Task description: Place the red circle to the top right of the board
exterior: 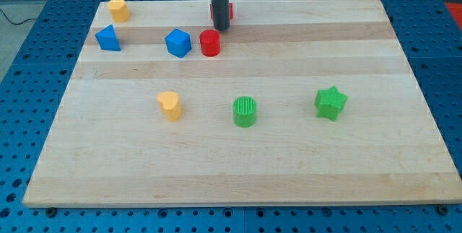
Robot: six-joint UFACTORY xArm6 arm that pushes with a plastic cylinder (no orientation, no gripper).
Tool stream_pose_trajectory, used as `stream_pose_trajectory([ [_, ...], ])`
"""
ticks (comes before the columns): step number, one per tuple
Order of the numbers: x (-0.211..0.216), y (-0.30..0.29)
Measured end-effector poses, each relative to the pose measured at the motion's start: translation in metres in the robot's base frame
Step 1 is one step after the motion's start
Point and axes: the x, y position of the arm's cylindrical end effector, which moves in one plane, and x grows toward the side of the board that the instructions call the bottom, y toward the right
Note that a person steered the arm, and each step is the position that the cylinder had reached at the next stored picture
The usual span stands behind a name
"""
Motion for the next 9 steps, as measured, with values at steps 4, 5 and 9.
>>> stream_pose_trajectory([
  [4,0.014,0.036],
  [5,0.013,0.037],
  [9,0.107,0.051],
])
